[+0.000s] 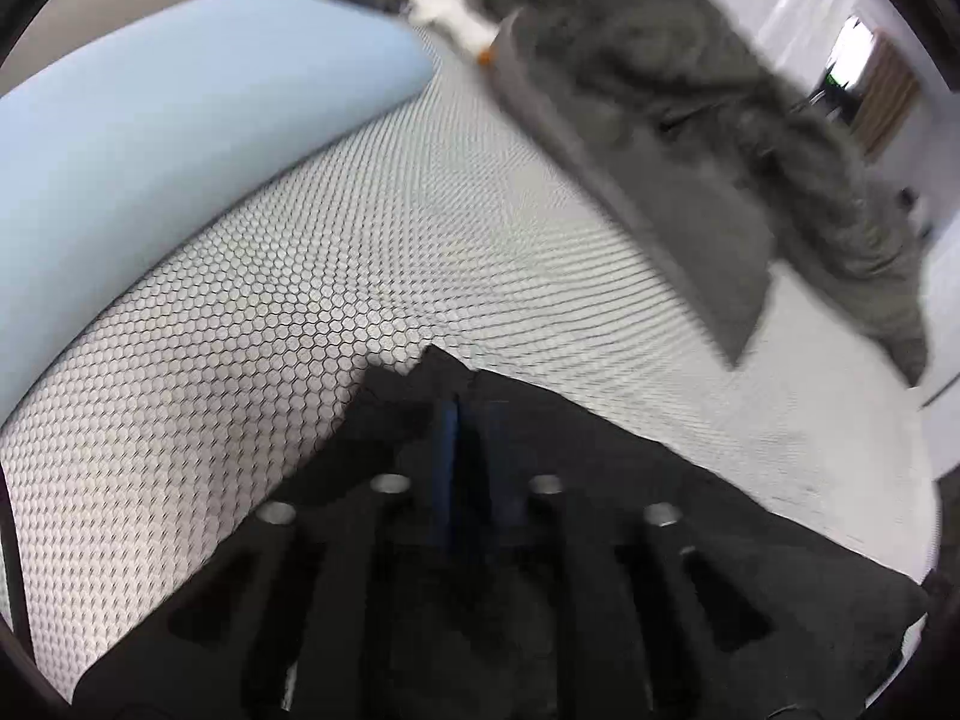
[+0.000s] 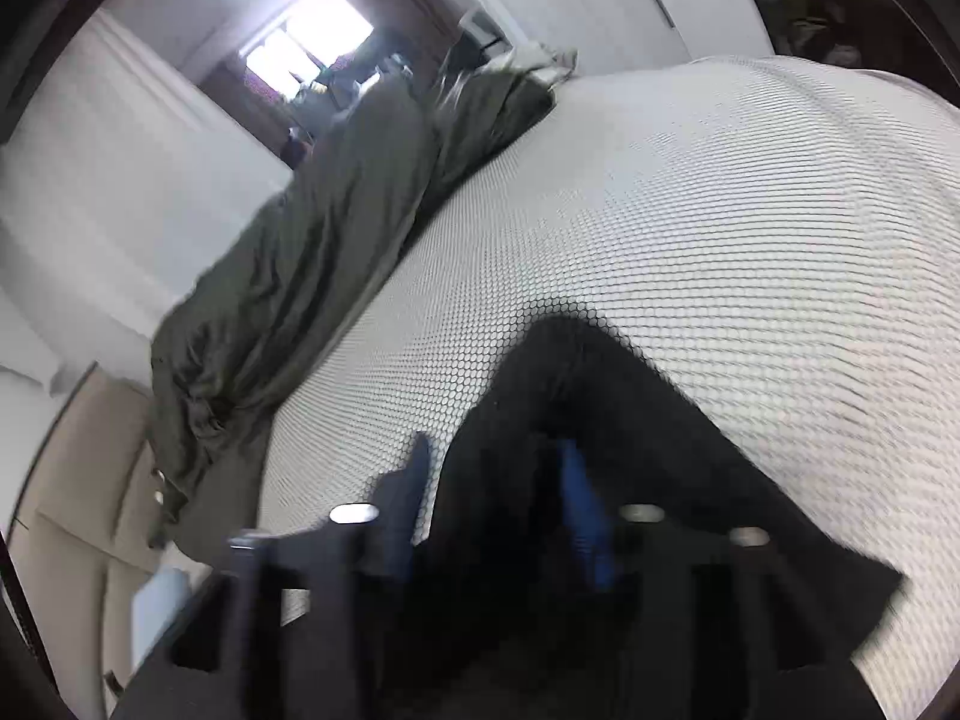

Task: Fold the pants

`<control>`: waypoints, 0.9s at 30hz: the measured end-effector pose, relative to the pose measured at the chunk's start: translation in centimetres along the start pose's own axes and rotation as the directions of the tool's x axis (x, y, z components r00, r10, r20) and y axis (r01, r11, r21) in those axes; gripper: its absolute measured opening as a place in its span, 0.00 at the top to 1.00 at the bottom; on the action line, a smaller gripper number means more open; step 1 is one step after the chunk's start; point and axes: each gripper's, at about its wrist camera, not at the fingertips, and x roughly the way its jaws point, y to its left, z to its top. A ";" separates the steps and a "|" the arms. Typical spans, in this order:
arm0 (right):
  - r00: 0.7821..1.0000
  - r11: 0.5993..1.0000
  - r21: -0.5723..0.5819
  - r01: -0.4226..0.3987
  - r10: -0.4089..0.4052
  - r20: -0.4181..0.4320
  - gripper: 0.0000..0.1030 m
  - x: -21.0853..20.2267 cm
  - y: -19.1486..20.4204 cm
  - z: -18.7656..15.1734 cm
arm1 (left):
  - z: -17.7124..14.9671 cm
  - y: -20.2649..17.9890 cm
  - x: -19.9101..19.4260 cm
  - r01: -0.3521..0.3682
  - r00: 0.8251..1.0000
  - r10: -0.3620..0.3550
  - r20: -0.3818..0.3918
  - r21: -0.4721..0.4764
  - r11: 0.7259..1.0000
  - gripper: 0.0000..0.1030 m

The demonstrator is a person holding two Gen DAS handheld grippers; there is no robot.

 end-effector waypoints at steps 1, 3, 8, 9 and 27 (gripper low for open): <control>0.999 0.999 -0.005 0.052 -0.052 -0.006 0.46 1.0 0.0 0.0 | 0.2 0.2 0.4 -0.007 1.000 0.007 -0.008 -0.016 1.000 0.72; 0.999 0.999 0.002 0.034 -0.034 0.005 0.39 0.7 0.0 -0.9 | 0.1 0.7 -0.5 0.033 0.999 -0.033 0.006 -0.015 0.999 0.58; 0.998 0.997 -0.066 -0.024 0.028 0.050 0.23 -3.4 -0.1 -4.8 | -1.7 3.4 -5.9 0.065 0.994 -0.066 0.088 0.012 0.998 0.43; 0.998 0.997 -0.065 -0.035 0.039 0.053 0.22 -4.2 -0.5 -5.8 | -2.3 4.1 -7.1 0.078 0.992 -0.079 0.102 0.011 0.997 0.41; 0.998 0.992 -0.104 -0.066 0.065 -0.015 0.20 -7.2 -0.6 -16.3 | -2.5 1.3 1.0 -0.085 0.996 0.080 0.026 0.332 0.940 0.78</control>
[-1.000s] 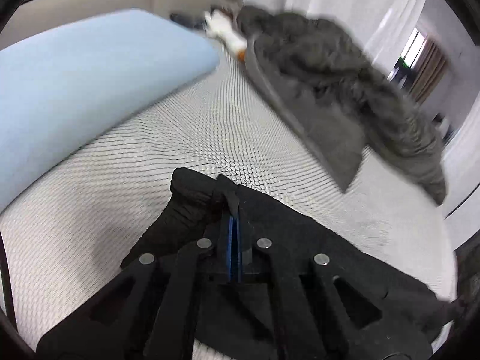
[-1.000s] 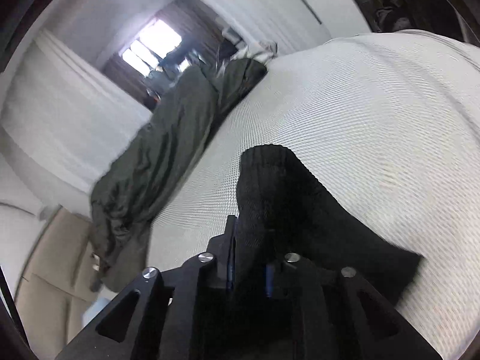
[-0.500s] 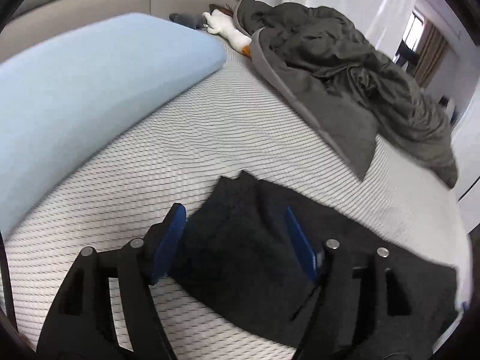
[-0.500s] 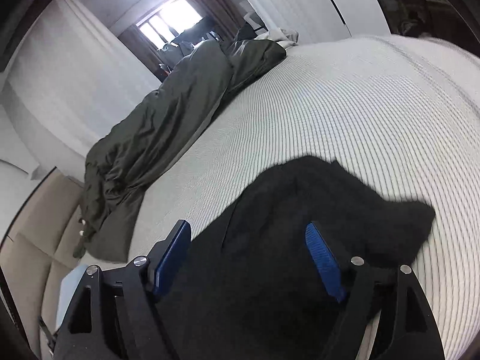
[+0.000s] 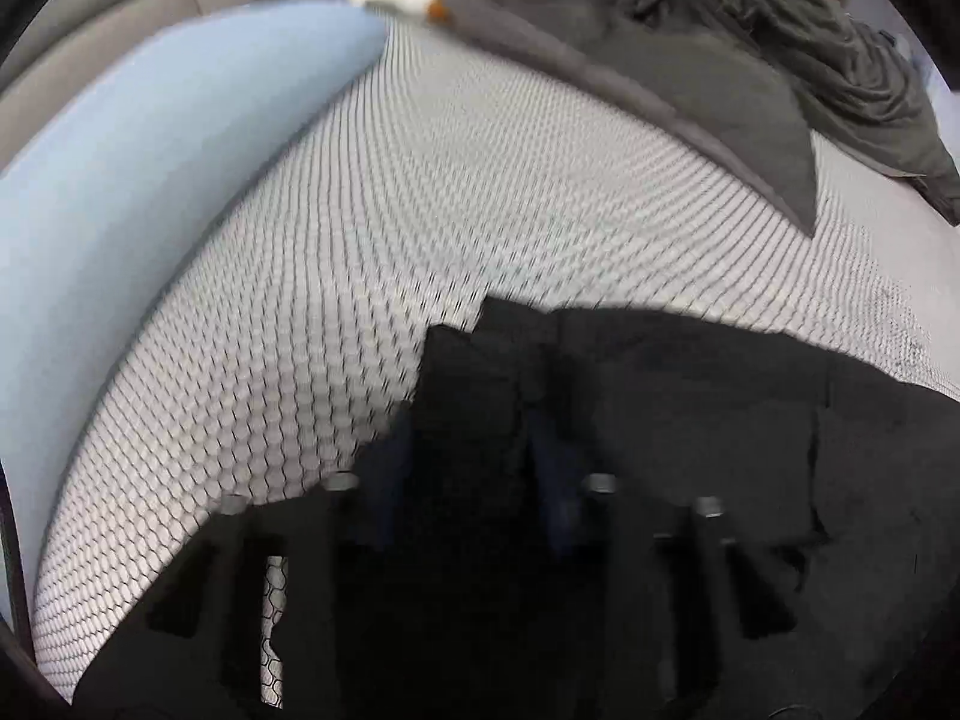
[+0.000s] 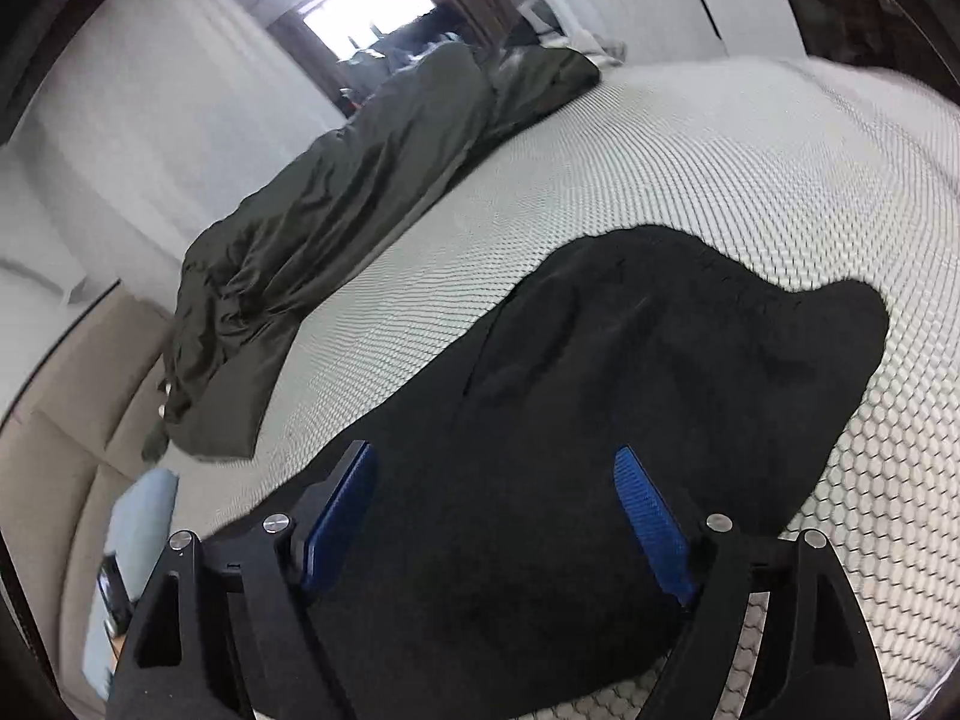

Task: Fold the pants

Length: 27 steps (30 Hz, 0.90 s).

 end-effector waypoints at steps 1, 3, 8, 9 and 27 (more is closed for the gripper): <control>1.000 1.000 0.021 -0.005 0.005 0.000 0.20 0.4 -0.2 0.2 | 0.1 -0.5 -0.8 -0.021 0.999 0.020 0.037 0.026 0.999 0.84; 1.000 0.999 0.040 -0.001 0.001 0.010 0.20 0.6 -0.3 0.6 | 0.8 -1.0 -3.0 -0.044 0.991 0.038 0.126 0.044 0.998 0.86; 0.999 0.999 0.050 -0.013 0.011 0.044 0.20 0.5 0.1 1.0 | 4.2 -0.6 -3.6 -0.054 0.988 0.056 0.146 -0.017 0.998 0.78; 0.999 0.999 0.042 -0.010 0.008 0.040 0.20 0.6 0.2 1.1 | 4.3 -0.6 -2.6 -0.086 0.989 0.088 0.122 -0.019 0.996 0.73; 0.996 0.988 0.122 -0.091 0.092 0.002 0.20 -2.6 -3.8 0.9 | -10.0 3.7 -11.2 0.365 0.906 -0.422 -0.019 -0.467 0.805 0.44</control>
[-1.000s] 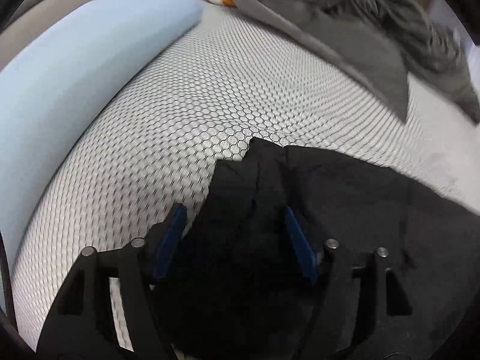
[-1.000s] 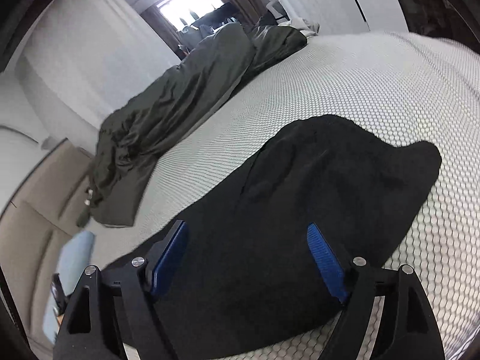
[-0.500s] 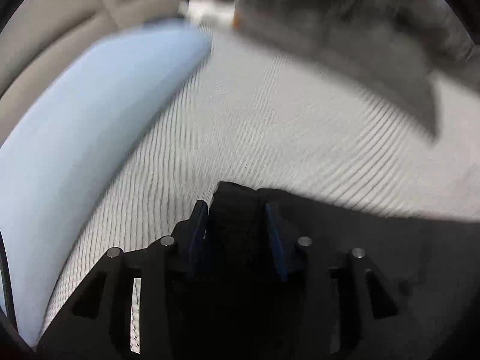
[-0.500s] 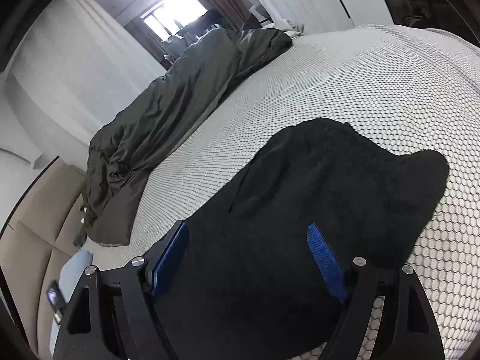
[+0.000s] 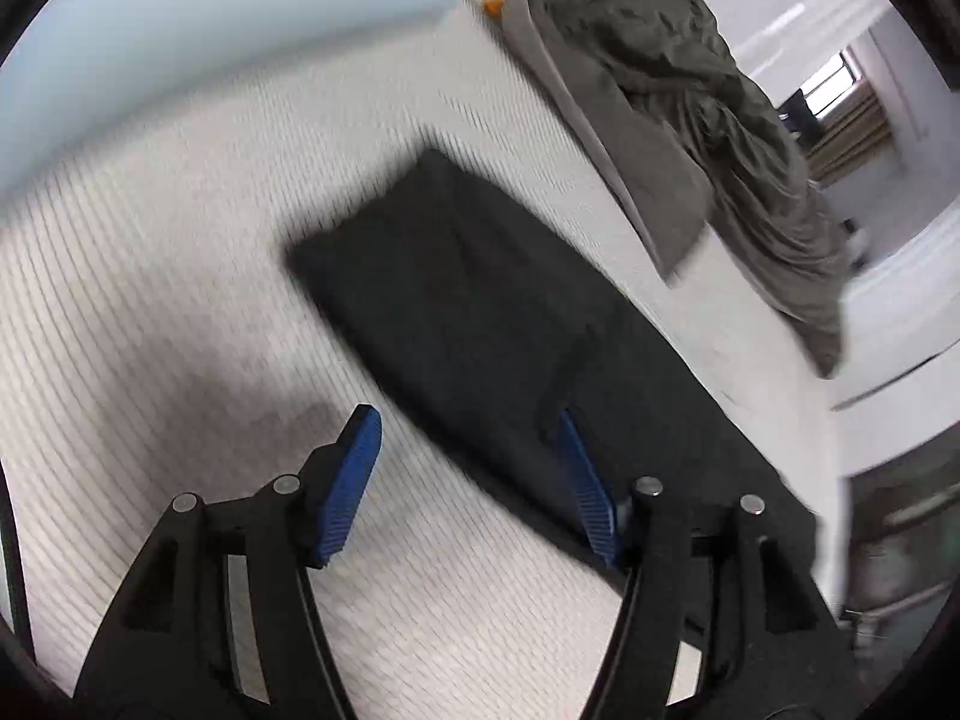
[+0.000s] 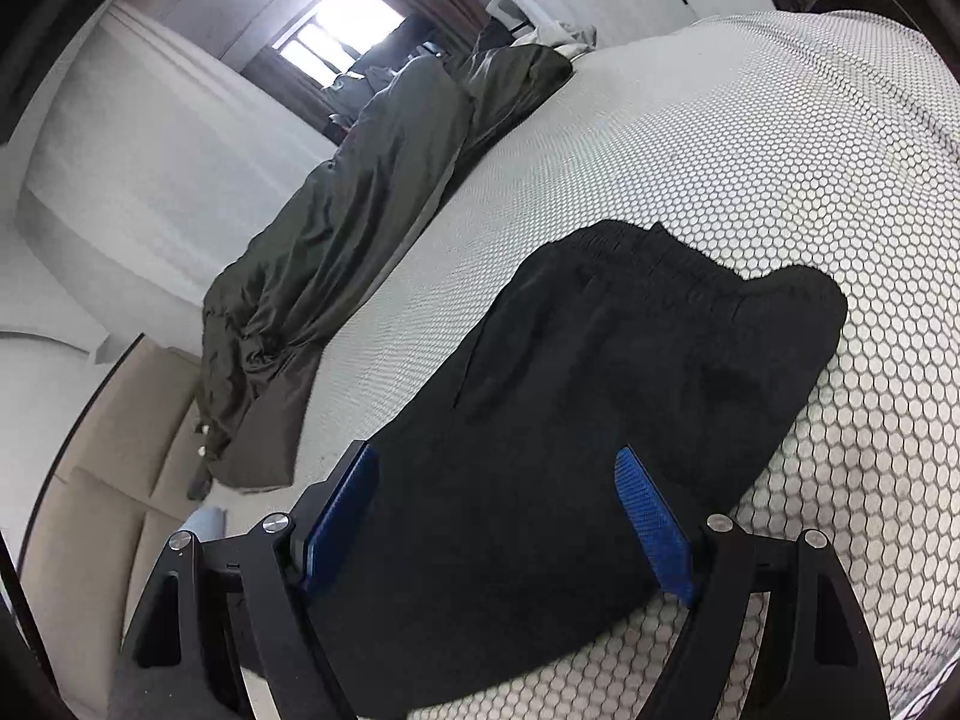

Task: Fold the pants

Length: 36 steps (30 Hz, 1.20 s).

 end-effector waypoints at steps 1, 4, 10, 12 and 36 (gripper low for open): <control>1.000 1.000 -0.003 -0.007 0.007 -0.004 0.20 -0.2 0.0 -0.1 | -1.3 0.0 0.8 0.029 0.999 -0.029 -0.027 -0.013 0.999 0.44; 1.000 1.000 -0.015 -0.019 0.019 -0.009 0.20 -1.1 0.1 -0.6 | -2.8 -0.4 4.3 0.054 0.995 -0.058 -0.083 -0.056 0.997 0.47; 0.999 0.999 -0.039 -0.036 0.035 -0.038 0.19 -2.9 -1.3 -1.9 | -2.5 -0.5 5.6 0.064 0.998 -0.062 0.023 -0.125 0.990 0.99; 0.997 0.999 -0.028 -0.034 0.032 -0.074 0.19 -2.9 -2.1 -2.6 | -3.4 -1.2 3.3 0.047 0.998 -0.044 0.054 -0.055 0.997 0.99; 0.992 0.975 0.202 -0.093 0.108 -0.066 0.98 -2.0 -6.4 -6.6 | -10.2 7.0 -9.6 -0.038 0.996 0.034 0.080 0.044 0.998 0.98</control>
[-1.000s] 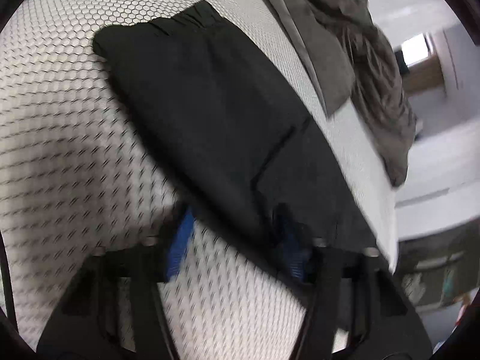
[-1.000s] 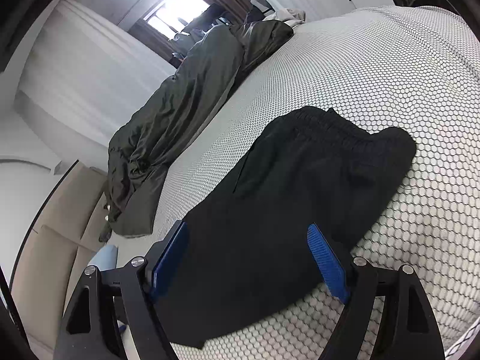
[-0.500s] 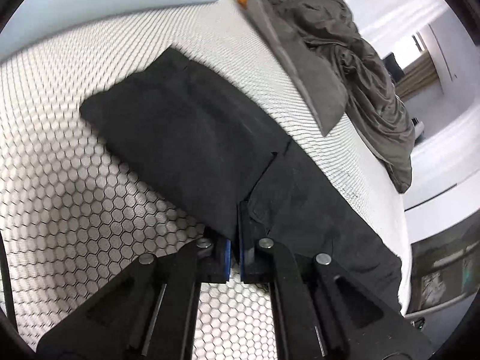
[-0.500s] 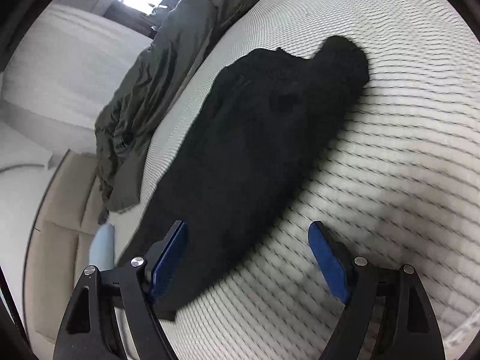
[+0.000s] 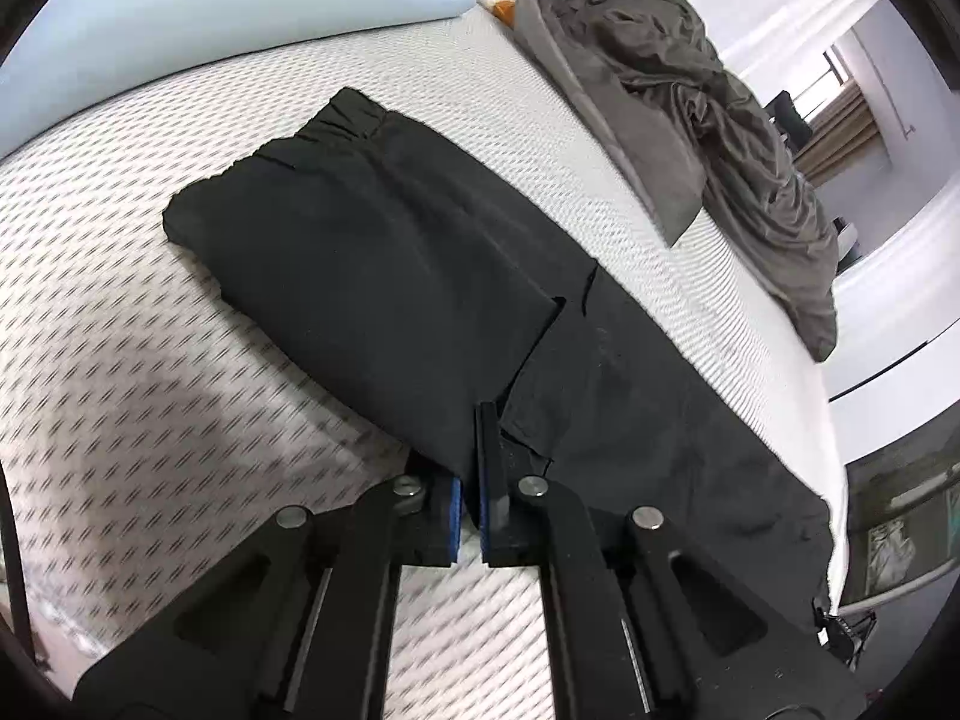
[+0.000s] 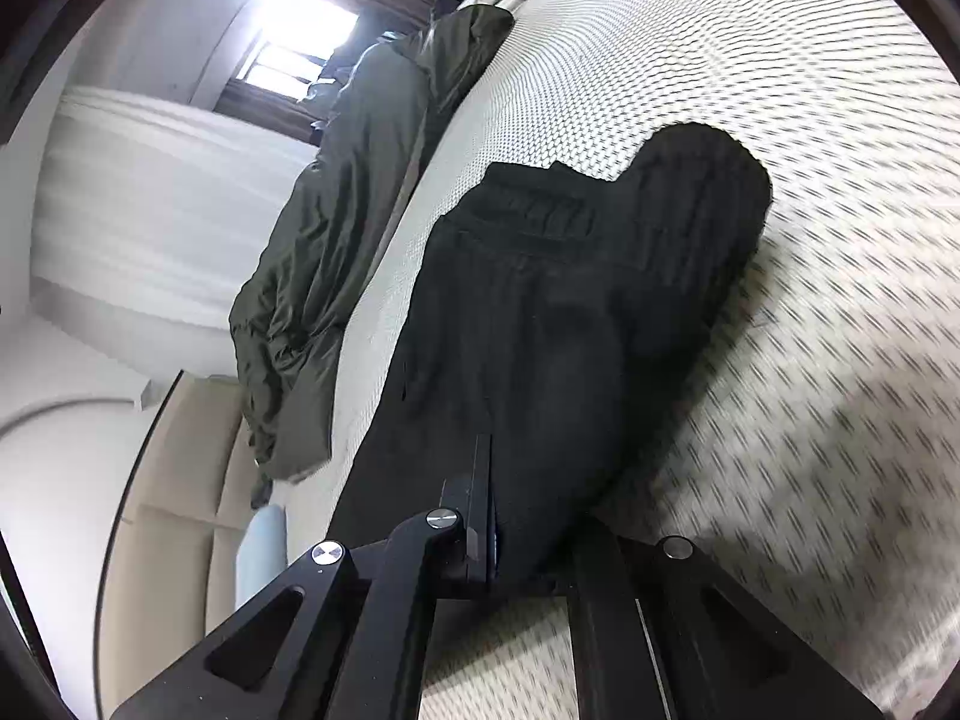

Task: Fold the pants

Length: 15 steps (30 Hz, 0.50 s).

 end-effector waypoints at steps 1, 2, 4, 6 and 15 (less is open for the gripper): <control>1.000 1.000 -0.002 0.017 -0.017 -0.007 0.98 -0.2 -0.4 -0.8 | -0.4 0.3 -0.4 -0.022 1.000 0.022 -0.008 0.020 1.000 0.95; 0.999 0.999 -0.003 0.039 -0.039 -0.021 0.97 -0.5 -0.7 -1.3 | -1.3 1.0 -0.8 -0.051 0.999 0.051 -0.017 0.034 0.998 0.90; 0.994 0.996 -0.032 0.083 -0.085 -0.073 0.92 0.2 -1.0 -1.4 | -1.8 1.5 -1.3 -0.091 0.996 0.091 -0.021 0.029 0.995 0.87; 0.994 0.995 -0.055 0.080 -0.084 -0.074 0.80 -0.6 -0.7 -1.2 | -2.6 1.9 -3.6 -0.114 0.993 0.114 0.010 0.048 0.992 0.87; 0.992 0.858 -0.498 0.123 -0.107 0.061 0.48 -5.8 8.7 -5.2 | -8.0 -4.7 -11.8 -0.125 0.979 0.073 0.188 0.282 0.951 0.61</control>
